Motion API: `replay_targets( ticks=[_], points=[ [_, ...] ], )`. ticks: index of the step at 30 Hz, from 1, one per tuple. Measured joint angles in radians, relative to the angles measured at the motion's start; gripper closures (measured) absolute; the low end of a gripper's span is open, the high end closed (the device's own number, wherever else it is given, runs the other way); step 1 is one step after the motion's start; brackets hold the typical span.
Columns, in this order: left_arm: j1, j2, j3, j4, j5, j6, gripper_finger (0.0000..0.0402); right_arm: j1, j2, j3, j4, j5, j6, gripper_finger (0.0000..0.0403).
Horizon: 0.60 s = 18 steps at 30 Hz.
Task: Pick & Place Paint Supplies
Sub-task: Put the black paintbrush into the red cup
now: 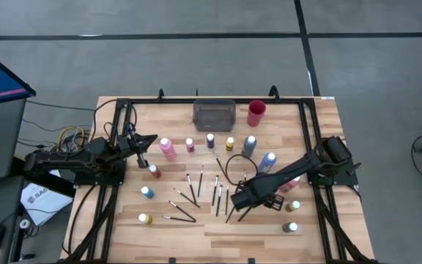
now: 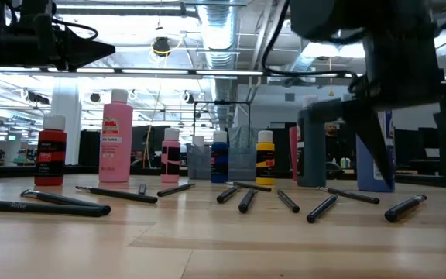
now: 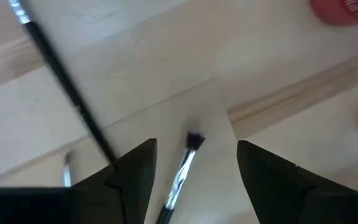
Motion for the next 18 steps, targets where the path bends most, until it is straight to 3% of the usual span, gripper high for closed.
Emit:
replay_targets(
  ticks=[10,18],
  points=[
    [0.0,0.0,0.0,0.0,0.0,0.0,0.0399,-0.009,0.004,-0.085,0.138,0.004,0.003,0.0226],
    [0.0,0.0,0.0,0.0,0.0,0.0,0.0399,-0.029,0.006,-0.086,0.148,0.001,-0.019,0.0341]
  ],
)
